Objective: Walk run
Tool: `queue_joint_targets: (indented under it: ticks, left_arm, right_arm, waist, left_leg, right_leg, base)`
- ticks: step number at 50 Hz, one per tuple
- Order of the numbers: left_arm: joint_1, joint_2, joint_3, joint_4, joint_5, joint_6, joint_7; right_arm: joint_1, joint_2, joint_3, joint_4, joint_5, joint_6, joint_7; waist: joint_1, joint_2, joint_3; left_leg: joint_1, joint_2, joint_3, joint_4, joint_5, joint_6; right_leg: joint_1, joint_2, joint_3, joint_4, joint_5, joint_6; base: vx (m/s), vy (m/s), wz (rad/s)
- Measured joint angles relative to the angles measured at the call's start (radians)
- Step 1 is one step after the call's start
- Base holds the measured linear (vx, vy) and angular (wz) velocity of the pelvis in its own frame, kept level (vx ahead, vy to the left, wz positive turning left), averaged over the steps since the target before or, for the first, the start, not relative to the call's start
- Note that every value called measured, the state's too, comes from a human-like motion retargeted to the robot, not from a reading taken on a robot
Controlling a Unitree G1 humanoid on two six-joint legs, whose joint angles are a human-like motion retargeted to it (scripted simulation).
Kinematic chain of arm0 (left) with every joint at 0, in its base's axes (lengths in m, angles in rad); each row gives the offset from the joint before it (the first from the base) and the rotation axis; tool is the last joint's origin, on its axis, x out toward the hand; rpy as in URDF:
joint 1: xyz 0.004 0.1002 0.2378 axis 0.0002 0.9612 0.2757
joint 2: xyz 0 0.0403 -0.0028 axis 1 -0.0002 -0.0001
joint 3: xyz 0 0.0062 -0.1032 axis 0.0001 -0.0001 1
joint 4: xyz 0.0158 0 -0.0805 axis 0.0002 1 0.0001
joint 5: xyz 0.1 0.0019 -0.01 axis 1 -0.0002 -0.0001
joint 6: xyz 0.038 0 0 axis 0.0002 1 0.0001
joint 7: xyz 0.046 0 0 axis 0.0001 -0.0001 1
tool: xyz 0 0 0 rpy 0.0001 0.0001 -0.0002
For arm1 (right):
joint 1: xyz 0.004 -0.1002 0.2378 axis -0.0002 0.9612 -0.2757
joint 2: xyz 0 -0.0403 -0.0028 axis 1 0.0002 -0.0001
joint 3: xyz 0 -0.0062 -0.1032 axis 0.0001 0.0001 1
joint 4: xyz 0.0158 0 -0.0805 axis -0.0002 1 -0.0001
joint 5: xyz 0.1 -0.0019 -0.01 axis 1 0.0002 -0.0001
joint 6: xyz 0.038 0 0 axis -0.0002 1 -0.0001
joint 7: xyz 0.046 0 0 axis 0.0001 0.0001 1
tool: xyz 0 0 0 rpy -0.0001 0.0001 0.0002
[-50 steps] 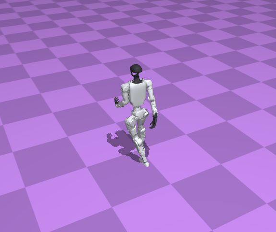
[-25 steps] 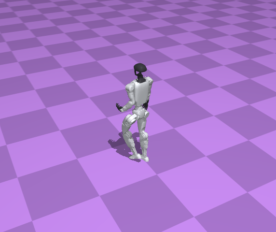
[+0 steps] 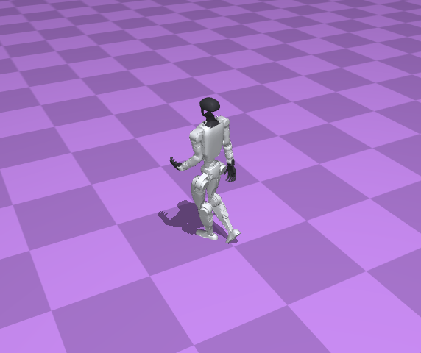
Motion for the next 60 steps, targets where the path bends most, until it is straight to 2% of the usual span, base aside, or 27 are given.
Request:
queue_joint_targets:
  ticks: [3,6,8,10,12,14,17,18,21,22,24,25,27,28,32,35,38,42,44,46,48,50,52,53,55,57,60]
  left_arm:
    - [-0.028,0.009,-0.033,-0.031,-0.009,-0.012,0.000]
    - [-0.056,0.014,-0.047,-0.055,-0.026,-0.009,-0.021]
    - [-0.071,0.019,-0.051,-0.063,-0.036,-0.005,-0.032]
    - [-0.080,0.029,-0.049,-0.067,-0.045,-0.005,-0.037]
    - [-0.072,0.033,-0.047,-0.065,-0.046,-0.015,-0.038]
    - [-0.056,0.027,-0.043,-0.053,-0.043,-0.022,-0.039]
    - [-0.015,-0.004,-0.040,-0.026,-0.046,-0.013,-0.028]
    - [0.003,-0.015,-0.040,-0.018,-0.047,-0.008,-0.022]
    - [0.054,-0.055,-0.046,0.000,-0.026,-0.003,-0.004]
    - [0.068,-0.066,-0.051,0.001,-0.018,-0.003,0.005]
    - [0.073,-0.074,-0.051,0.001,-0.012,-0.002,0.017]
    - [0.066,-0.075,-0.043,0.005,-0.010,0.000,0.015]
    - [0.053,-0.086,-0.026,0.009,-0.007,0.003,-0.002]
    - [0.048,-0.087,-0.019,0.011,-0.008,0.004,-0.010]
    - [0.048,-0.080,0.002,-0.011,-0.013,-0.001,-0.024]
    - [0.052,-0.055,0.008,-0.036,0.010,-0.012,-0.045]
    - [0.039,-0.035,0.010,-0.049,0.038,-0.014,-0.061]
    - [0.036,-0.037,0.011,-0.057,0.055,-0.020,-0.053]
    - [0.036,-0.043,0.021,-0.049,0.060,-0.016,-0.055]
    - [0.043,-0.054,0.037,-0.042,0.070,-0.008,-0.064]
    - [0.065,-0.065,0.054,-0.043,0.084,-0.005,-0.077]
    - [0.091,-0.069,0.080,-0.042,0.087,-0.004,-0.093]
    - [0.083,-0.063,0.107,-0.024,0.061,0.010,-0.097]
    - [0.069,-0.054,0.104,-0.012,0.045,0.020,-0.089]
    - [0.034,-0.030,0.081,0.014,0.020,0.027,-0.060]
    - [-0.009,-0.017,0.063,0.041,0.002,0.021,-0.016]
    - [-0.046,-0.010,0.028,0.039,-0.032,0.004,0.038]
  right_arm:
    - [0.147,0.029,-0.038,0.000,-0.029,-0.004,0.039]
    - [0.266,0.048,-0.081,0.000,-0.073,0.011,0.088]
    - [0.328,0.060,-0.092,0.000,-0.090,0.029,0.130]
    - [0.371,0.068,-0.092,0.000,-0.106,0.053,0.181]
    - [0.395,0.071,-0.092,0.000,-0.122,0.069,0.220]
    - [0.400,0.069,-0.093,0.000,-0.131,0.081,0.247]
    - [0.367,0.056,-0.104,0.000,-0.124,0.091,0.240]
    - [0.349,0.050,-0.113,0.000,-0.115,0.087,0.221]
    - [0.267,0.034,-0.125,0.000,-0.048,0.056,0.156]
    - [0.228,0.029,-0.125,0.000,-0.019,0.046,0.135]
    - [0.123,0.019,-0.124,0.000,0.035,0.037,0.094]
    - [0.061,0.012,-0.126,0.000,0.058,0.038,0.073]
    - [-0.064,-0.005,-0.134,-0.007,0.092,0.041,0.024]
    - [-0.125,-0.008,-0.140,-0.027,0.103,0.042,-0.006]
    - [-0.310,-0.016,-0.100,-0.170,0.107,0.003,-0.099]
    - [-0.418,-0.033,-0.043,-0.281,0.093,-0.029,-0.130]
    - [-0.500,-0.067,-0.007,-0.382,0.064,-0.041,-0.150]
    - [-0.540,-0.104,0.002,-0.445,-0.005,-0.080,-0.204]
    - [-0.530,-0.107,0.006,-0.423,-0.012,-0.083,-0.243]
    - [-0.496,-0.100,0.005,-0.381,-0.004,-0.065,-0.252]
    - [-0.438,-0.082,-0.001,-0.328,-0.005,-0.037,-0.212]
    - [-0.360,-0.055,-0.008,-0.271,-0.036,-0.008,-0.132]
    - [-0.285,-0.027,0.003,-0.194,-0.064,0.023,-0.079]
    - [-0.252,-0.015,0.011,-0.149,-0.054,0.032,-0.073]
    - [-0.179,0.001,0.001,-0.060,-0.039,0.030,-0.064]
    - [-0.090,0.013,-0.016,0.000,-0.044,0.014,-0.030]
    - [0.077,0.045,-0.003,0.000,-0.061,0.016,0.067]
  waist:
    - [-0.097,0.023,0.012]
    - [-0.180,0.019,0.022]
    - [-0.225,0.007,0.034]
    - [-0.254,-0.007,0.049]
    - [-0.250,-0.006,0.051]
    - [-0.243,0.005,0.037]
    - [-0.271,0.019,-0.001]
    - [-0.291,0.025,-0.014]
    - [-0.299,0.027,-0.034]
    - [-0.291,0.021,-0.027]
    - [-0.262,0.023,0.002]
    - [-0.241,0.021,0.010]
    - [-0.233,-0.052,-0.031]
    - [-0.237,-0.064,-0.030]
    - [-0.175,-0.093,-0.025]
    - [-0.120,-0.087,-0.021]
    - [-0.056,-0.063,-0.001]
    - [-0.007,-0.076,0.018]
    - [0.011,-0.078,0.015]
    - [0.052,-0.090,0.004]
    - [0.099,-0.096,-0.021]
    - [0.039,-0.093,-0.059]
    - [-0.008,-0.117,-0.043]
    - [-0.001,-0.108,-0.030]
    - [0.014,-0.052,-0.012]
    - [0.002,-0.034,0.009]
    - [-0.089,-0.001,0.036]
  left_leg:
    - [0.068,-0.034,-0.123,-0.027,-0.020,0.000]
    - [0.134,-0.085,-0.198,-0.030,-0.057,0.008]
    - [0.188,-0.111,-0.238,-0.024,-0.088,0.009]
    - [0.249,-0.119,-0.256,-0.022,-0.111,0.003]
    - [0.298,-0.101,-0.232,-0.021,-0.118,-0.019]
    - [0.324,-0.085,-0.226,-0.004,-0.088,-0.048]
    - [0.340,-0.062,-0.222,0.054,0.060,-0.127]
    - [0.340,-0.047,-0.217,0.089,0.149,-0.160]
    - [0.287,-0.026,-0.192,0.298,0.496,-0.265]
    - [0.247,-0.010,-0.158,0.419,0.584,-0.278]
    - [0.127,0.062,-0.074,0.720,0.636,-0.256]
    - [0.071,0.060,-0.080,0.836,0.636,-0.253]
    - [-0.006,-0.027,-0.023,0.790,0.569,-0.193]
    - [-0.055,-0.020,0.001,0.806,0.503,-0.167]
    - [-0.236,-0.022,0.084,0.703,0.303,-0.114]
    - [-0.321,0.010,0.106,0.451,0.233,-0.114]
    - [-0.355,0.043,0.136,0.149,0.214,-0.117]
    - [-0.371,-0.027,0.047,-0.133,0.105,-0.155]
    - [-0.353,-0.025,0.045,-0.121,0.077,-0.192]
    - [-0.326,0.001,0.084,-0.048,0.078,-0.174]
    - [-0.297,0.015,0.108,-0.005,0.164,-0.122]
    - [-0.279,0.001,0.047,0.063,0.152,-0.044]
    - [-0.237,-0.053,-0.041,0.108,0.096,-0.036]
    - [-0.198,-0.014,0.025,0.110,0.075,-0.042]
    - [-0.119,0.046,0.015,0.079,0.045,-0.048]
    - [-0.051,0.039,-0.020,0.050,0.025,-0.049]
    - [0.033,0.021,-0.128,0.005,0.009,-0.053]
  right_leg:
    - [-0.121,-0.104,-0.077,-0.112,-0.161,-0.022]
    - [-0.206,-0.204,-0.094,-0.344,-0.196,0.007]
    - [-0.246,-0.247,-0.096,-0.505,-0.219,-0.002]
    - [-0.283,-0.249,-0.074,-0.650,-0.277,-0.011]
    - [-0.308,-0.225,-0.051,-0.763,-0.325,0.010]
    - [-0.312,-0.217,-0.089,-0.780,-0.314,-0.010]
    - [-0.307,-0.207,-0.112,-0.679,-0.243,-0.096]
    - [-0.294,-0.216,-0.128,-0.662,-0.200,-0.093]
    - [-0.246,-0.183,0.064,-0.594,-0.229,-0.131]
    - [-0.219,-0.171,0.094,-0.578,-0.249,-0.148]
    - [-0.136,-0.147,-0.015,-0.563,-0.301,-0.189]
    - [-0.096,-0.158,-0.116,-0.562,-0.314,-0.201]
    - [-0.056,-0.218,-0.057,-0.599,-0.332,-0.197]
    - [-0.033,-0.201,-0.003,-0.604,-0.351,-0.200]
    - [0.074,-0.184,-0.014,-0.660,-0.375,-0.226]
    - [0.146,-0.121,0.024,-0.689,-0.410,-0.252]
    - [0.225,-0.053,0.055,-0.702,-0.460,-0.265]
    - [0.339,-0.031,0.073,-0.695,-0.472,-0.237]
    - [0.383,-0.026,0.077,-0.668,-0.411,-0.185]
    - [0.410,-0.042,0.076,-0.615,-0.262,-0.121]
    - [0.415,-0.064,0.064,-0.530,-0.034,-0.047]
    - [0.354,-0.037,0.070,-0.365,0.162,0.025]
    - [0.242,-0.067,0.042,-0.042,0.217,0.066]
    - [0.203,-0.073,0.035,0.028,0.217,0.078]
    - [0.132,-0.013,0.004,0.031,0.151,0.029]
    - [0.049,0.000,-0.001,0.023,0.049,0.004]
    - [-0.077,-0.055,-0.063,-0.054,-0.115,0.003]
  base:
    - [0.91,-0.22,1.94]
    - [0.82,-0.26,1.66]
    - [0.79,-0.38,1.28]
    - [0.77,-0.45,0.67]
    - [0.95,-0.60,0.00]
    - [0.99,-0.63,-0.07]
    - [1.13,-0.70,0.52]
    - [1.07,-0.65,0.83]
    - [1.18,-0.73,0.41]
    - [1.13,-0.71,-0.27]
    - [0.86,-0.54,-0.72]
    - [0.92,-0.58,-0.74]
    - [0.84,-0.49,-0.21]
    - [0.83,-0.43,-0.24]
    - [0.89,-0.42,-0.95]
    - [0.97,-0.40,-0.88]
    - [1.02,-0.38,-0.69]
    - [1.20,-0.31,-0.32]
    - [1.29,-0.22,-0.26]
    - [1.24,-0.19,-0.82]
    - [1.35,-0.16,-0.82]
    - [1.52,-0.15,0.67]
    - [1.27,-0.18,0.55]
    - [1.08,-0.22,-0.07]
    - [1.08,-0.28,-0.05]
    - [0.93,-0.28,0.74]
    - [0.90,-0.28,1.59]
